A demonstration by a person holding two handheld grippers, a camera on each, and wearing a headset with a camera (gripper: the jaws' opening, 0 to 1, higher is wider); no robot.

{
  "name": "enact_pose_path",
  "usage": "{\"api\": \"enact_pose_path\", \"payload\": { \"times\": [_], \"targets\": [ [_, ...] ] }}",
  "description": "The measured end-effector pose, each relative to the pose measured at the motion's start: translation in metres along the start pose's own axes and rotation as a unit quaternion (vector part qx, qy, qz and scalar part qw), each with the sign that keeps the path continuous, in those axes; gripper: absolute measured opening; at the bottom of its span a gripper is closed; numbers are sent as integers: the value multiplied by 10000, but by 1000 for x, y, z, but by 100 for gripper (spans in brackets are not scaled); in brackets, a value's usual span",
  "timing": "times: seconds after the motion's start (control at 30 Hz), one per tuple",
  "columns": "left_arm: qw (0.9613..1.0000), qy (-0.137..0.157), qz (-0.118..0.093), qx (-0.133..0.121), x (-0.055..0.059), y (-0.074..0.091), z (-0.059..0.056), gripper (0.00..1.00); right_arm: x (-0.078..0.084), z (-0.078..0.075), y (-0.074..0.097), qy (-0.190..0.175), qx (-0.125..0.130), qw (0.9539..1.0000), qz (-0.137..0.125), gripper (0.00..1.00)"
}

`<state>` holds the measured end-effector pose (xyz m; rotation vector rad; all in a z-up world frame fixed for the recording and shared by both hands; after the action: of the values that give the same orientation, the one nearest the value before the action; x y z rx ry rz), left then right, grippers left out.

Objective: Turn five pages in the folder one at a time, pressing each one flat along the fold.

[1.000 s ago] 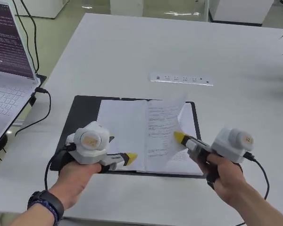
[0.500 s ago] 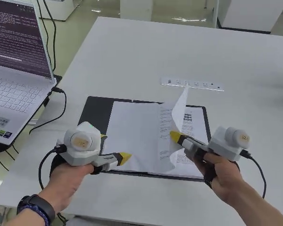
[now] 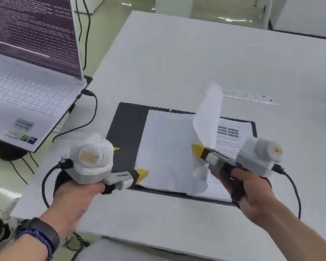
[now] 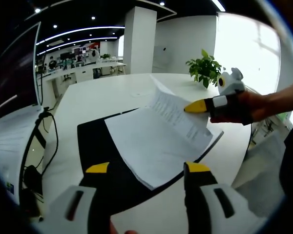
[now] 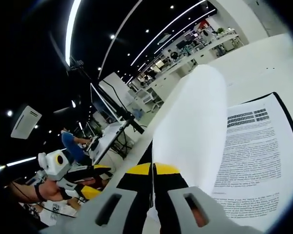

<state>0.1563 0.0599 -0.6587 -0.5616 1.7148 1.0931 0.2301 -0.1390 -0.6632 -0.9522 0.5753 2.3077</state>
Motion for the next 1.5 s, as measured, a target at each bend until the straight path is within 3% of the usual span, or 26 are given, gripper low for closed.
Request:
{"api": "enact_pose_path", "payload": {
  "times": [0.37,0.77,1.0,1.33,1.5],
  "targets": [
    [9999,82,-15,-113,8,18,9,61,22,9,-27,-126,-121,9995,276,0],
    [9996,217,102,-168,22,25,14,63,48,10,-54,-468,-143,9972,560,0],
    [9995,256,73,-179,19,24,12,63,62,10,-68,-623,-173,9955,686,0],
    [9996,225,70,-152,15,23,14,64,93,7,-81,-775,-126,9911,1075,0],
    [9998,172,68,-119,11,24,13,64,99,6,-85,-787,-110,9901,1157,5]
  ]
}}
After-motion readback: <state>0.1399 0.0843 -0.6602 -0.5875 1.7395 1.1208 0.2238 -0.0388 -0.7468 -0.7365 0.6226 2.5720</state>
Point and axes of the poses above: the centre of the closed fingertips' face, and the gripper's own axes: y roughly backward along the fingers, z roughly to its left, x roughly out of its underside, the point moved 5 cm from there along y, roughly backward along the fingers, and after that the axes turned 9 degrees about -z, right-handed, at the moved point
